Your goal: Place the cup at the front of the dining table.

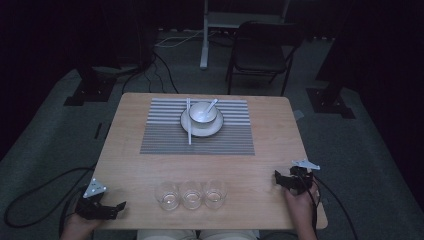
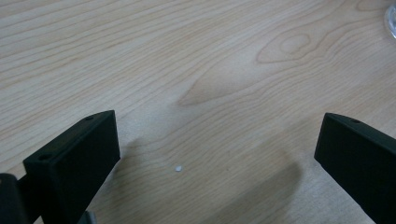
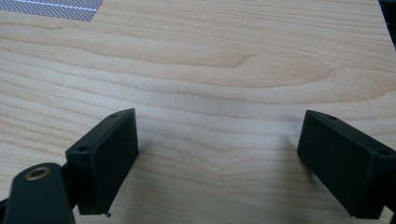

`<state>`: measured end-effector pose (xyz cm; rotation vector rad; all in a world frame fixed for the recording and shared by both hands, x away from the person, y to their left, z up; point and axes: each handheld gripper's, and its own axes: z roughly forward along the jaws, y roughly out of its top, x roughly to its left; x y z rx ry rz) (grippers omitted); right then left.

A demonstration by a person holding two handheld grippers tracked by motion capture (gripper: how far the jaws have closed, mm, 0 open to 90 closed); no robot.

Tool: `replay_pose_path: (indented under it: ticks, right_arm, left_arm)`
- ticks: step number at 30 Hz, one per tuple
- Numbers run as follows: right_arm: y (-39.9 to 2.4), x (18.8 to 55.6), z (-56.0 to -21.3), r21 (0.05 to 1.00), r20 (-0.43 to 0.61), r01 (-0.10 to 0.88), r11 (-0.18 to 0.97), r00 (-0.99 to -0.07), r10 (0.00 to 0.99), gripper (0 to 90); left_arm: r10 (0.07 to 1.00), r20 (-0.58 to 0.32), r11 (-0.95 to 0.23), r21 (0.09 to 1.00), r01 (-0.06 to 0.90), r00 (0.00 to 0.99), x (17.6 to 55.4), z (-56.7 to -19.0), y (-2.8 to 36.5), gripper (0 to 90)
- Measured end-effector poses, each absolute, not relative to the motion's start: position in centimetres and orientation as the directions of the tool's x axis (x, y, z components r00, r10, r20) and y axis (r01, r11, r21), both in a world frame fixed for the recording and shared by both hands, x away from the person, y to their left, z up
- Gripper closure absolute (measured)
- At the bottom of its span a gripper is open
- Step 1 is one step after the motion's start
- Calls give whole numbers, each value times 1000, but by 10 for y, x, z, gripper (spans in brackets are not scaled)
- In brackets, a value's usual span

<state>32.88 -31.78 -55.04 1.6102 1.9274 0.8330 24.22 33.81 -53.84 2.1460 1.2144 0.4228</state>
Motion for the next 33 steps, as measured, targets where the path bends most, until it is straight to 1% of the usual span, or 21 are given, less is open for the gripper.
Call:
replay_pose_path:
  ticks: [3, 5, 9, 17, 20, 22, 25, 28, 30, 33]
  right_arm:
    - [-318, 329, -550, 720, 14, 684, 118, -184, 983, 118]
    - [-318, 329, -550, 721, 14, 683, 117, -183, 983, 118]
    - [-318, 329, -550, 720, 14, 683, 118, -184, 983, 118]
    - [-318, 329, -550, 720, 14, 683, 118, -184, 983, 118]
    - [-318, 329, -550, 720, 14, 683, 117, -184, 983, 118]
    - [-318, 329, -550, 720, 14, 683, 118, -184, 983, 118]
    - [-318, 329, -550, 721, 14, 683, 118, -184, 983, 118]
    - [-318, 329, -550, 720, 14, 683, 117, -184, 983, 118]
    - [-318, 329, -550, 720, 14, 683, 118, -184, 983, 118]
    - [-318, 329, -550, 721, 14, 683, 118, -184, 983, 118]
  left_arm:
    - [845, -28, -389, 654, 649, 534, 242, -537, 334, 15]
    - [837, -43, -386, 659, 646, 545, 243, -535, 333, 15]
    - [834, -31, -389, 674, 628, 551, 241, -529, 328, 15]
    - [812, -60, -391, 683, 617, 581, 241, -519, 319, 15]
    - [804, -56, -403, 682, 611, 592, 241, -517, 317, 15]
    - [813, -41, -396, 693, 603, 581, 241, -515, 316, 14]
    - [811, -41, -392, 702, 594, 583, 241, -512, 314, 14]
    - [800, -43, -401, 703, 587, 599, 241, -510, 310, 14]
    - [797, -25, -416, 702, 578, 604, 241, -507, 307, 14]
    - [784, -32, -417, 712, 565, 619, 242, -502, 304, 14]
